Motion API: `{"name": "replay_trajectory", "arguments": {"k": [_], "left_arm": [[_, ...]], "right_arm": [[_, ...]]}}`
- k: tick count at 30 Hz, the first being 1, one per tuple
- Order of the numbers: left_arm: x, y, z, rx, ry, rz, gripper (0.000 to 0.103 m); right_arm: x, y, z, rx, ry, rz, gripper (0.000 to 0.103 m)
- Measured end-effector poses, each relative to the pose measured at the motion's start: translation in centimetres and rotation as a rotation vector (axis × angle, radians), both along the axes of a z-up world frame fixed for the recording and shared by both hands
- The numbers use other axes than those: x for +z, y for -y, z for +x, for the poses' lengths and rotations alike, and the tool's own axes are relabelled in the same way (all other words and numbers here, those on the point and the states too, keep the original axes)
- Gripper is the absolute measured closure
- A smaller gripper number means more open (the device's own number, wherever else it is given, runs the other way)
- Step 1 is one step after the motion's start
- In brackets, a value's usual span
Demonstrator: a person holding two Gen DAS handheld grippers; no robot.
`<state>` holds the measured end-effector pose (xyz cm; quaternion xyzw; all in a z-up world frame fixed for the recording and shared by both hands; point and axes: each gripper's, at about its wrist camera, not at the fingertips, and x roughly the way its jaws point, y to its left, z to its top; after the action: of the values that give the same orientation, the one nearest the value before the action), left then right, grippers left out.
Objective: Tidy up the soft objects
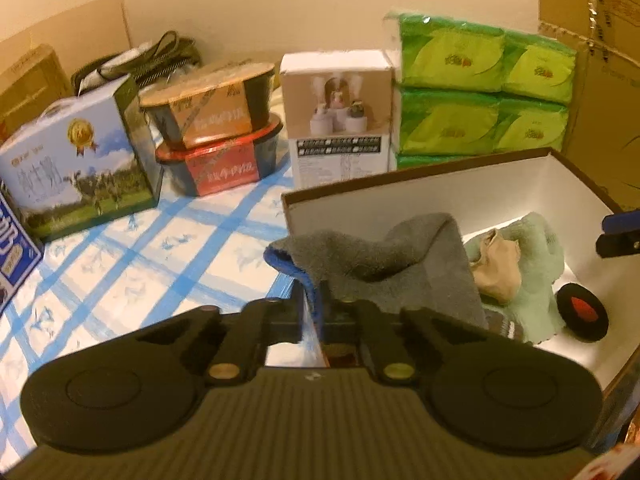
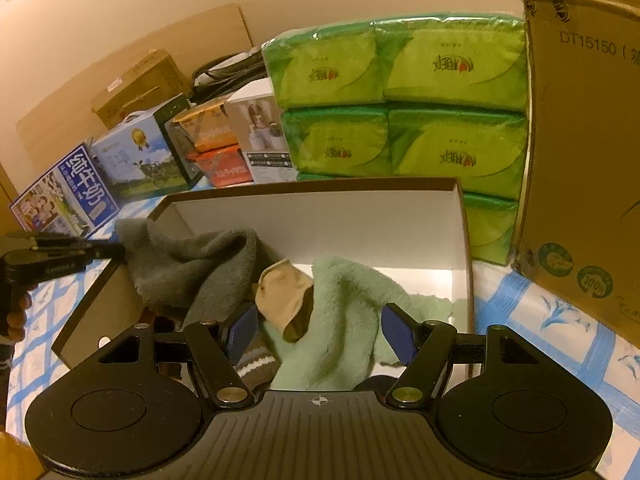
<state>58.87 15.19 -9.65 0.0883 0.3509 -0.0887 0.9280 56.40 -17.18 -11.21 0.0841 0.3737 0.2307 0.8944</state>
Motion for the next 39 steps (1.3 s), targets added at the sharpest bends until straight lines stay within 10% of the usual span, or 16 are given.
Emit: {"name": "replay_trajectory", "arguments": {"k": [10, 16, 39], "left_arm": [[0.8, 3.2, -1.7, -0.366, -0.071, -0.073, 0.101], [-0.7, 4.0, -2.8, -0.451, -0.193, -0.013, 0.083], [6.1, -3.6, -14.0, -0.101, -0.117, -0.019, 0.071]], "right_arm": [[0.5, -0.3, -0.4, 0.017, 0.005, 0.006, 0.034], [0.4, 0.0, -0.4, 0.014, -0.008, -0.003, 0.034], [7.5, 1.8, -11.9, 0.052, 0.089, -0.064, 0.034]]}}
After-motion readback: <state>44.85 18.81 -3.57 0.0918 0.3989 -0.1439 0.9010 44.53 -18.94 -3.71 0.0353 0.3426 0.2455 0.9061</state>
